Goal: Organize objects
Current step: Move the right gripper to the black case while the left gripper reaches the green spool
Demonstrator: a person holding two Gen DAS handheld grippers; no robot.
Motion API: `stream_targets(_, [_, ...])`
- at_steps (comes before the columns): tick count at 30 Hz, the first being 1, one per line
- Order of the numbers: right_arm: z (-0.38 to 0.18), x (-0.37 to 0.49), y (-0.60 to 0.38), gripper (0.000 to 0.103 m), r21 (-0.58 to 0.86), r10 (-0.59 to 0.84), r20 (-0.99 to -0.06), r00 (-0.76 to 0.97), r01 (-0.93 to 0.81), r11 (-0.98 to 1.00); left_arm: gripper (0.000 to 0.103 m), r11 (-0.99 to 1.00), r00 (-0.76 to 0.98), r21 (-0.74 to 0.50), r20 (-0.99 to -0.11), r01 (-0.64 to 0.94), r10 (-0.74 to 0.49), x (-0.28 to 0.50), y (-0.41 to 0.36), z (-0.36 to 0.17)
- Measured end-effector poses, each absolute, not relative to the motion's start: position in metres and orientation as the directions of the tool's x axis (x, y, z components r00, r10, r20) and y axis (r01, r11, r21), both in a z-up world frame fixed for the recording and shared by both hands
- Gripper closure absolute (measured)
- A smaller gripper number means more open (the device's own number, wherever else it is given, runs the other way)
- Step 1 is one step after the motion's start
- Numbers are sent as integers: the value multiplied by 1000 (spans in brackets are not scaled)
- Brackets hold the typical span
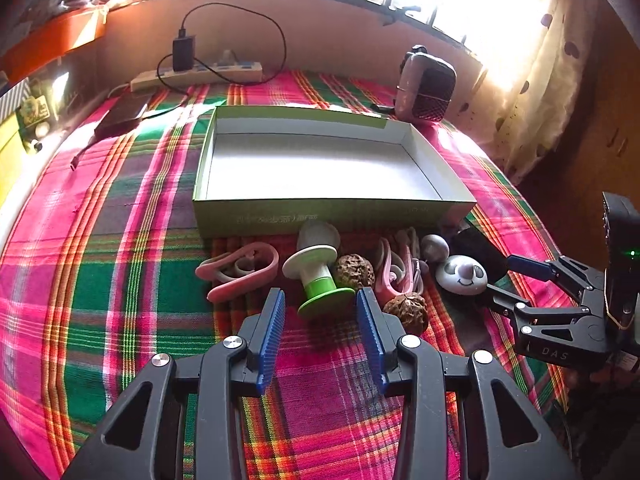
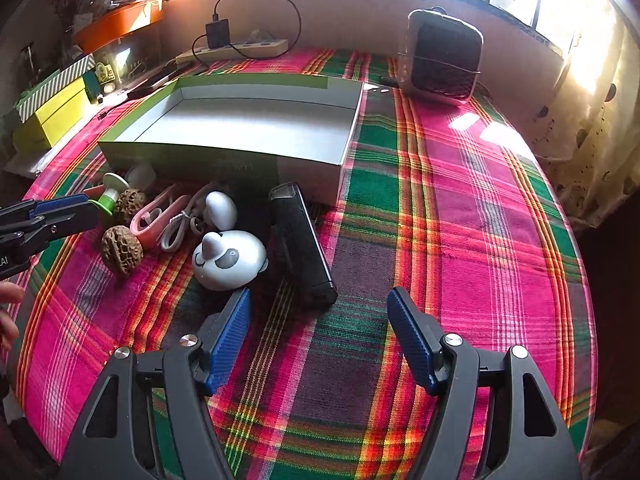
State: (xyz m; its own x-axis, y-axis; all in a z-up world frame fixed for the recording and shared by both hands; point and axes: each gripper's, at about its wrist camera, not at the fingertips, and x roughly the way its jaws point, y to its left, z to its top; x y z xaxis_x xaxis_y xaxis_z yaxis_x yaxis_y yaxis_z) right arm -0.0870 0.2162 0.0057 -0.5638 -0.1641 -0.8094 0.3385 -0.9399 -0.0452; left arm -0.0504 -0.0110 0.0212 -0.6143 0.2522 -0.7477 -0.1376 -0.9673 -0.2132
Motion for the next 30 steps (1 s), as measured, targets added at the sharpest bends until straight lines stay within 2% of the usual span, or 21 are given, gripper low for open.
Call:
stream_targets(24, [5,-117,215,33,-8,-217,-807,-549,377,-926,66,-983,-579,-168,-795,-78,182,-74,-14,9])
stream_targets(30, [6,-118,217,42,-6,-214,-802,-558,366,-931,66,-984,-577,-159,-798,-75,173,-76,-14,9])
